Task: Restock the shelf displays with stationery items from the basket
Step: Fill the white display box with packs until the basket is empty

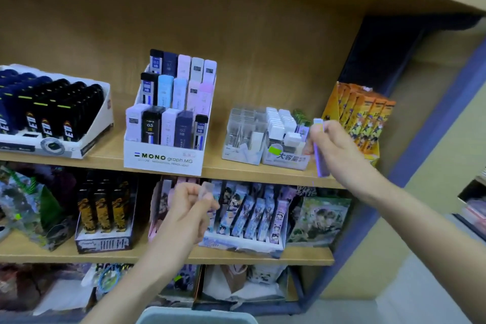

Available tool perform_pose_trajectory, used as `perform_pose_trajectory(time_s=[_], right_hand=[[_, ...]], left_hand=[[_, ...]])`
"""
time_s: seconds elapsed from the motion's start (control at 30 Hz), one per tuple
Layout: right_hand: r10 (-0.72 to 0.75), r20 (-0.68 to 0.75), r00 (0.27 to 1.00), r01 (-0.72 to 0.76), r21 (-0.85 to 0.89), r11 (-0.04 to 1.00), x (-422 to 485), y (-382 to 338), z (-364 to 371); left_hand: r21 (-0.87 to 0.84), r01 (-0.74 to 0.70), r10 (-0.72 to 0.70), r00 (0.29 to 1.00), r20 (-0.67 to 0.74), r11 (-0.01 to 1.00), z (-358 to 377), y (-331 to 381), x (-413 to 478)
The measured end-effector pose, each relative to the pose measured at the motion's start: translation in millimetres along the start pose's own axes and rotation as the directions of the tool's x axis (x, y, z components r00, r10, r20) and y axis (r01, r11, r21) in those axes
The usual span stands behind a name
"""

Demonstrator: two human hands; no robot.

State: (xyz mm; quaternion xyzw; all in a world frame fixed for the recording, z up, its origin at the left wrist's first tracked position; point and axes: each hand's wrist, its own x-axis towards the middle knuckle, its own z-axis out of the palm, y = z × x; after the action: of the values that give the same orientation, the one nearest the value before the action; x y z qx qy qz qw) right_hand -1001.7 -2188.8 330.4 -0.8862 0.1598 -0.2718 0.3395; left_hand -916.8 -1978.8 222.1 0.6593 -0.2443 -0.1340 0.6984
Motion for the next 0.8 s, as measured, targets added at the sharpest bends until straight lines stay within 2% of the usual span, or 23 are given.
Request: perform_pose_trajectory(time_s=[0.13,0.4,0.5,0.63,0.8], right_hand=[[-0.021,-0.109,0.994,0.025,0.034,0.999,41,9,-18],[0.009,-0.119,0.993,0.024,0.272,0.962,72,25,-14],[-0.003,-0.132,0.991,0.034,0.237,0.971,74,34,-13],[-0.099,-0.248,0.964,0.136,0.134,0.982,73,46,-15],[-0.182,-0.306,0.934,0.226,0.114,0.967,70,50,-21]], left_hand=[[0.054,-0.013,0.012,1.000,0.014,0.998,17,13,14],[0.064,-0.056,0.056,0.998,0.009,0.996,35,34,30],[0.105,-0.054,0.053,0.999,0.011,0.993,37,34,31],[0.091,-0.046,0.045,0.999,0.017,0.995,43,36,34],[0.076,-0.054,0.052,0.998,0.029,0.996,50,37,36]])
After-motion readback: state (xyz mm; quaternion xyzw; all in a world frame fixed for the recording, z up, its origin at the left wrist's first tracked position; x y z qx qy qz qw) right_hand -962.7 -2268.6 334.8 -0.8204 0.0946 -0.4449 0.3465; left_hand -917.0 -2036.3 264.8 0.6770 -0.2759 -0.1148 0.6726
